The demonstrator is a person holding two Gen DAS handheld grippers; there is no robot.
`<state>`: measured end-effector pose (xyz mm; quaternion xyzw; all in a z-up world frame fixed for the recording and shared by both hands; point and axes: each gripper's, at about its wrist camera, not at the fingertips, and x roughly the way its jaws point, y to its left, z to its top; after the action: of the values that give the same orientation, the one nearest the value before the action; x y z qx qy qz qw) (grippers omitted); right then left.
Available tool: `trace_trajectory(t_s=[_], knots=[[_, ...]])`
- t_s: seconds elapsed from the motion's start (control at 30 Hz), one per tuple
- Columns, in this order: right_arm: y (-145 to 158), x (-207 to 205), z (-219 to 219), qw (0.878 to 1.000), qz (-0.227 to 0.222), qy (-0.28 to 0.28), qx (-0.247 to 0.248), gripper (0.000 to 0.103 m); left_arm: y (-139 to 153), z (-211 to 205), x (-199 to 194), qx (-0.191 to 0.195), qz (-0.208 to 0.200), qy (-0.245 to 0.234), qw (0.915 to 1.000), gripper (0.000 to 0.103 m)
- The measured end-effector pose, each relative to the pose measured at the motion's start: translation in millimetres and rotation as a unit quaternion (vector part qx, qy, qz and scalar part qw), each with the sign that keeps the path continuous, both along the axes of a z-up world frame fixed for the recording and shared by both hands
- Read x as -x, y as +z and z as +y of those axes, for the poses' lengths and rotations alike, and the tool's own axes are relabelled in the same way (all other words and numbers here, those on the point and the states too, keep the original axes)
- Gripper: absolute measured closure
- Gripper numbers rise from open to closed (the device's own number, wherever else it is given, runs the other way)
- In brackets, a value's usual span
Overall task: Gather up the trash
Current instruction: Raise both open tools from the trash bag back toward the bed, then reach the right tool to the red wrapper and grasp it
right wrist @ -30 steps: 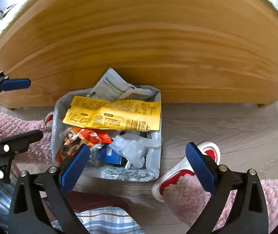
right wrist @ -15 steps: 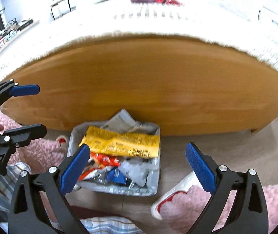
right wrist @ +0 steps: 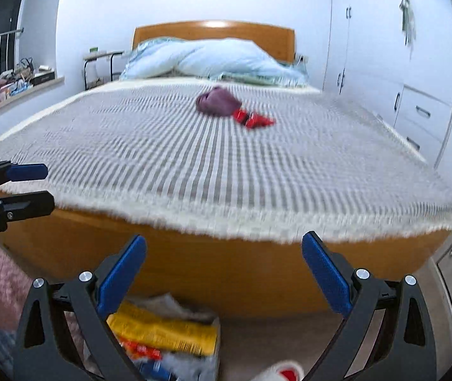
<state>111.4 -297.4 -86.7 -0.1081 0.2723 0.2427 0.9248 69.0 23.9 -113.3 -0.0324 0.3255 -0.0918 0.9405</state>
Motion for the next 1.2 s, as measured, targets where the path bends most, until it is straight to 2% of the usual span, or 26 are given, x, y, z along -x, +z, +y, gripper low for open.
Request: trace_trajectory(t_s=[0.37,0.63,0.9,1.03,1.2], knots=[[26,-60,16,0.998,-0.057,-0.020,-0.028,0.009,37,15,-55,0.019,-0.069,0.037,0.9968,0.007],[38,-112,26,0.995,-0.078,-0.041,-0.035,0.009,53,23,-107,0.022,-0.092,0.057,0.9939,0.007],[43,-180,59,0.996,-0.045,-0.064,-0.034,0.009,62,42,-177,0.043,-0.088,0.085,0.9916,0.007],[44,-210,83,0.997,-0.037,-0.072,-0.007,0.009,64,52,-206,0.068,-0.083,0.100,0.9892,0.007],[39,-252,108,0.996,0.002,-0.084,0.008,0.009,60,68,-240,0.102,-0.076,0.126,0.9839,0.007]])
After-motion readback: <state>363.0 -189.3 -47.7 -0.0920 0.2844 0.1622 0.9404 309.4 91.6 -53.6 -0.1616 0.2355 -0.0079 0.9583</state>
